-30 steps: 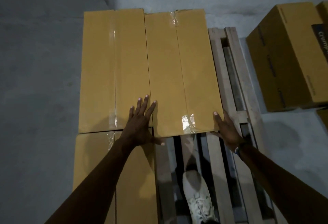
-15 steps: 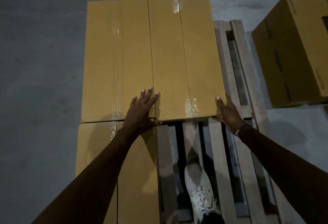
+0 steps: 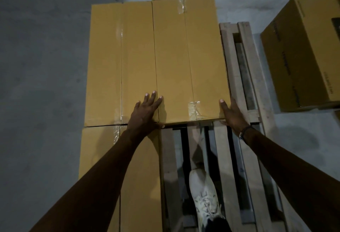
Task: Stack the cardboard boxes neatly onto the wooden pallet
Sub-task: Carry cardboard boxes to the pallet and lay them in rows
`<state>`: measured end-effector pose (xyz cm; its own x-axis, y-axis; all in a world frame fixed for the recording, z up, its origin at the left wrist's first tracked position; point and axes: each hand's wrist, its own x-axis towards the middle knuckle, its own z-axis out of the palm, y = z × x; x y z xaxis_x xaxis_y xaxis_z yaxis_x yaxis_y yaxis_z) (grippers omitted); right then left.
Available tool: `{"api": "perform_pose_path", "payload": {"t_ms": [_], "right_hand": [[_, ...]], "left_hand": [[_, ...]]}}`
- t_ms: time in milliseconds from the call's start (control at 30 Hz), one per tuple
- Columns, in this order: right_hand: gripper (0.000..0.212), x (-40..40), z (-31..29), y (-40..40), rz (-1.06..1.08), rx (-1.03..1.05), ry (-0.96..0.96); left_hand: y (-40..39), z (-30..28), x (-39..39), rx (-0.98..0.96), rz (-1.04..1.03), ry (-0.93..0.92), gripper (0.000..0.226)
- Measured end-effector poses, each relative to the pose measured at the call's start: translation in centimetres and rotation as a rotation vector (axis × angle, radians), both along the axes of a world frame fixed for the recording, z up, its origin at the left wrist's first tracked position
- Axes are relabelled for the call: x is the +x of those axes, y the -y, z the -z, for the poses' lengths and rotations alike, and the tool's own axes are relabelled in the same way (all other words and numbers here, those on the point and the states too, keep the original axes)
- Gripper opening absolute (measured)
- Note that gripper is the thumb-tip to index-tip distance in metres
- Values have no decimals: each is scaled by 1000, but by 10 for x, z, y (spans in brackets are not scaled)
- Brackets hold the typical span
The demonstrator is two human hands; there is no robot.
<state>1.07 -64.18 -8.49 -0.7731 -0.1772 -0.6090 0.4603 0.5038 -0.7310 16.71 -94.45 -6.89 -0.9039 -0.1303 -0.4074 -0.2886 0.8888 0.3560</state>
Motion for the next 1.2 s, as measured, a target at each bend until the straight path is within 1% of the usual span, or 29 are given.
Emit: {"api": "perform_pose_path", "payload": {"t_ms": [100, 167, 200, 267, 367, 533, 633, 800, 967, 1100, 1200], "right_hand": [[70, 6, -18, 5, -59, 39, -92], [73, 12, -37, 5, -60, 54, -133], [73, 15, -48, 4, -67, 54, -155], [71, 23, -72, -2, -89, 49, -218], [66, 40, -115, -14, -69, -7, -236], [64, 88, -197, -43, 3, -46, -279], [61, 127, -262, -65, 66, -90, -324], [57, 196, -386, -123, 114, -138, -363], [53, 271, -498, -211, 172, -172, -351], [50, 328, -570, -287, 238, -210, -353], [53, 357, -601, -347, 309, -238, -367]], "left_hand": [[1, -20, -3, 90, -14, 65, 123], [0, -42, 2, 208, -113, 73, 110], [-2, -54, 8, 244, -175, 37, 101], [-8, -78, 25, 255, -286, -85, 85], [-20, -120, 58, 297, -414, -230, 66], [-51, -209, 115, 369, -521, -368, 53], [-72, -274, 151, 387, -510, -434, 47], [-117, -398, 212, 421, -518, -532, 44], [-171, -515, 270, 471, -545, -618, 34], [-219, -577, 305, 501, -572, -630, 29], [-258, -607, 318, 521, -568, -636, 27]]}}
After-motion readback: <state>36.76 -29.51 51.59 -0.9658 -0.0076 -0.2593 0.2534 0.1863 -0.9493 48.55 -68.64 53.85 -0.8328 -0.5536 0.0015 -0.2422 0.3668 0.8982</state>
